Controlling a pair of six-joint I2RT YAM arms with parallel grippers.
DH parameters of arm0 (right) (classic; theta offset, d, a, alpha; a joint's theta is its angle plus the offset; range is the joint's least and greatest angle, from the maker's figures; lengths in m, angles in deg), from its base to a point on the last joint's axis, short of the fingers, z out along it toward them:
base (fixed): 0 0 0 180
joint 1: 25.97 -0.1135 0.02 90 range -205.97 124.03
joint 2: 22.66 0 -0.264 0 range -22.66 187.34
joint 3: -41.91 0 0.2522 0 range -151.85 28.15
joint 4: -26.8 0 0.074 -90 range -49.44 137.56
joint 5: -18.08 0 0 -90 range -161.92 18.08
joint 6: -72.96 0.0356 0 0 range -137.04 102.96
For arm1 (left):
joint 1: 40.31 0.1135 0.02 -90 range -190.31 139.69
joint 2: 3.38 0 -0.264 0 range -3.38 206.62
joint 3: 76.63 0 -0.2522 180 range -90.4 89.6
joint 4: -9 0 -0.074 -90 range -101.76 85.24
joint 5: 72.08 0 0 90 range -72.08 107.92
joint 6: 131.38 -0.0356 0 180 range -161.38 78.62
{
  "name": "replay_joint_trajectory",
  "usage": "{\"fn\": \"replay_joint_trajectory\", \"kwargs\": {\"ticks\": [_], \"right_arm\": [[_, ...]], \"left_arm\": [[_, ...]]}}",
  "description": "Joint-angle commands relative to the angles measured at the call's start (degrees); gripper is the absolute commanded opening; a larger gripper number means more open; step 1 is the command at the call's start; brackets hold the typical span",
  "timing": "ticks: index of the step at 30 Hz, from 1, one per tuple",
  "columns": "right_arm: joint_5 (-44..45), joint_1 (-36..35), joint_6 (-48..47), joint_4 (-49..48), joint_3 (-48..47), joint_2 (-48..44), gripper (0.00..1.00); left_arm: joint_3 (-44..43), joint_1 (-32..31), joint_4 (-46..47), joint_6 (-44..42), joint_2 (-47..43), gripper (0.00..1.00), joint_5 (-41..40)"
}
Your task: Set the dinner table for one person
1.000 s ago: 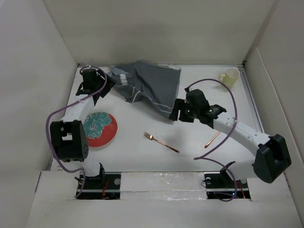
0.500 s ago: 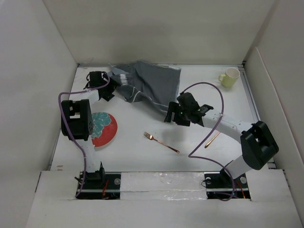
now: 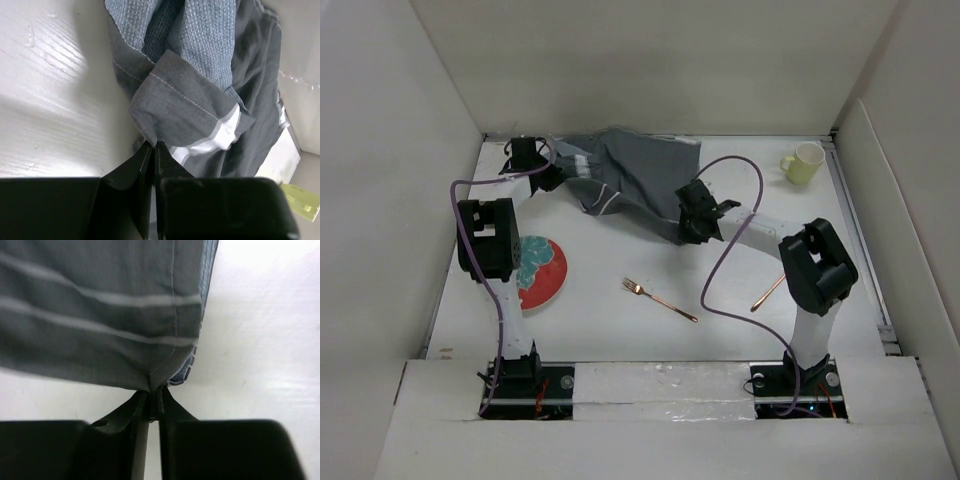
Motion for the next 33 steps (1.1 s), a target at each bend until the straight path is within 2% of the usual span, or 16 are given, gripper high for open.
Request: {"fn": "replay_joint_trajectory", "kwargs": {"ticks": [1,4,8,9,10,12,13,15,19,21,23,24,25,31,32,33], "right_arm": [[11.66,1.55,-5.02,0.97,-5.86,-0.04,0.09],[19.22,3.74,-8.36,0.72,-6.76,-2.05,0.05],[24.15,6.81,-9.86,-1.39,-2.91,-5.92,0.09],[24.77,8.04,-10.21,-2.09,-1.85,-7.58,0.20],[25.04,8.66,-10.21,-2.45,-0.70,-8.30,0.27],[24.17,10.85,-9.08,-1.84,2.19,-9.79,0.49],[23.72,11.65,-8.63,-1.05,3.25,-11.71,0.54],[21.36,12.97,-7.58,-0.78,6.75,-14.35,0.62],[13.81,16.74,-6.79,-2.45,12.47,-23.49,0.68],[8.55,17.54,-6.09,-2.63,13.89,-27.54,0.62],[4.32,18.07,-5.21,-3.77,15.65,-30.08,0.34],[0.12,18.07,-4.68,-4.03,15.92,-30.62,0.05],[-1.58,18.07,-4.24,-4.55,16.18,-31.15,0.00],[-10.37,18.07,1.91,-5.79,18.64,-35.45,0.00],[-10.56,18.07,3.40,-5.88,18.99,-36.16,0.06],[-10.73,18.07,4.11,-6.05,19.34,-36.95,0.19]], "left_arm": [[0.31,0.35,0.29,-1.51,-4.00,0.00,1.11],[5.84,-0.43,1.17,-1.69,-9.36,0.00,1.29],[12.70,-4.13,0.21,-1.78,-15.78,0.01,0.14],[15.41,-4.65,0.38,-1.78,-17.97,0.09,0.67],[16.48,-4.66,0.30,-1.78,-18.94,0.26,1.11],[20.07,-5.28,0.04,-1.43,-22.28,0.40,1.55],[20.79,-5.28,-0.05,-1.69,-23.69,0.55,1.12],[21.41,-5.28,-3.01,-3.71,-27.47,0.62,-2.65],[21.85,-5.28,-5.15,-6.17,-31.52,0.63,-11.54],[21.16,-4.75,-5.15,-6.96,-30.65,0.63,-12.16],[19.75,-4.05,-5.41,-7.14,-26.89,0.62,-13.57],[17.57,-4.05,-5.50,-7.32,-25.47,0.62,-13.04],[16.59,-3.44,-5.68,-7.14,-23.98,0.61,-13.04],[9.82,-2.38,-5.77,-5.74,-14.57,0.61,-7.68],[9.12,-2.38,-5.42,-5.04,-12.82,0.61,-6.03],[7.89,-2.38,-4.46,-4.68,-11.93,0.61,-5.31]]}}
